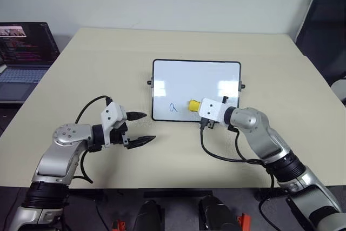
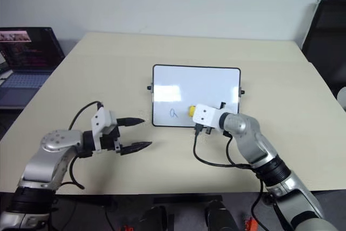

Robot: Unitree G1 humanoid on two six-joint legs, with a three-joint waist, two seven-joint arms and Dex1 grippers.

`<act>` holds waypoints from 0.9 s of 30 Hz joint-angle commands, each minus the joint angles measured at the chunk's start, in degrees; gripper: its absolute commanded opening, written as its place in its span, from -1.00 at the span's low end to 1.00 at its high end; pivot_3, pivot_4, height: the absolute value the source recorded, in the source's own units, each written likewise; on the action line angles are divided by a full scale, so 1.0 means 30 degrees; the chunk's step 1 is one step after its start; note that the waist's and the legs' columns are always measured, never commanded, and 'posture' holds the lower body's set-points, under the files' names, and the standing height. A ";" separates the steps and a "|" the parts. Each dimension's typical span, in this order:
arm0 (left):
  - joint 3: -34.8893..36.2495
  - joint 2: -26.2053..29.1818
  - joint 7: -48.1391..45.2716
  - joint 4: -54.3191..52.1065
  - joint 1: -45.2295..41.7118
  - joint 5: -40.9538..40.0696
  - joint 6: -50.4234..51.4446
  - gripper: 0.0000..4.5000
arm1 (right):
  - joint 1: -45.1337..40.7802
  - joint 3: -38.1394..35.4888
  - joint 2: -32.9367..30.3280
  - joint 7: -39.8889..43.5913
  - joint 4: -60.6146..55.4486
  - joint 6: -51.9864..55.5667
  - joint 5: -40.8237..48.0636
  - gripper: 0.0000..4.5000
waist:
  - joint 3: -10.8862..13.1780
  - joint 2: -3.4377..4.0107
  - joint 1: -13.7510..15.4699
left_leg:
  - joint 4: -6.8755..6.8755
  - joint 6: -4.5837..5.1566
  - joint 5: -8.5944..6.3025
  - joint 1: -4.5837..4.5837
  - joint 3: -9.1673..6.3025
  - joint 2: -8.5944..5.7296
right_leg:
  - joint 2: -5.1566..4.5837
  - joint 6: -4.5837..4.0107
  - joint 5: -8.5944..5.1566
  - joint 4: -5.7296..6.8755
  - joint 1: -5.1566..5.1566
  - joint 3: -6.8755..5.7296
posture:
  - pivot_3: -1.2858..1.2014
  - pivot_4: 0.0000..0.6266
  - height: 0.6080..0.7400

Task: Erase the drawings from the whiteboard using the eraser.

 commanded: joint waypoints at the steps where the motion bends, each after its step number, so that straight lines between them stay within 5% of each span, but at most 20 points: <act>1: 0.0102 0.0000 0.0212 -0.0920 -0.0185 -0.0283 0.0287 1.00 | -0.0488 -0.0928 0.0231 -0.0744 0.0320 0.0417 -0.0080 -0.49 | 0.0000 0.0000 0.0029 | 0.0002 0.0001 0.0001 0.0000 -0.0003 -0.0002 | 0.0000 0.0000 0.0001 0.0003 0.0002 0.0000 | 0.03 -0.52 1.00; 9: 0.0114 -0.0026 0.0468 -0.1218 -0.0163 -0.0321 0.0688 1.00 | 0.0935 0.0083 -0.0433 0.2237 -0.1318 0.1879 0.0766 -0.49 | -0.0002 -0.0003 0.0068 | -0.0010 0.0000 -0.0001 -0.0001 -0.0003 0.0000 | -0.0003 0.0003 -0.0003 -0.0022 0.0013 -0.0007 | 0.03 -0.52 1.00; 14: 0.0765 -0.0411 0.1280 -0.0720 -0.0038 -0.0442 0.0602 1.00 | 0.0518 -0.0888 -0.0103 0.0107 -0.1339 0.0556 0.0241 -0.49 | 0.0000 -0.0001 0.0071 | -0.0007 -0.0001 0.0000 -0.0001 -0.0002 -0.0004 | -0.0005 0.0002 -0.0002 -0.0020 0.0004 -0.0005 | 0.03 -0.52 1.00; 27: 0.3442 -0.1031 0.4330 -0.2681 0.2352 -0.1715 0.2192 1.00 | 0.5865 -0.5231 0.0985 0.0930 -0.8020 0.1037 0.7153 -0.49 | 0.0001 -0.0002 0.0120 | -0.0135 -0.0040 -0.0029 -0.0027 -0.0021 -0.0001 | -0.0006 0.0016 -0.0048 -0.0040 -0.0024 -0.0033 | 0.03 -0.52 1.00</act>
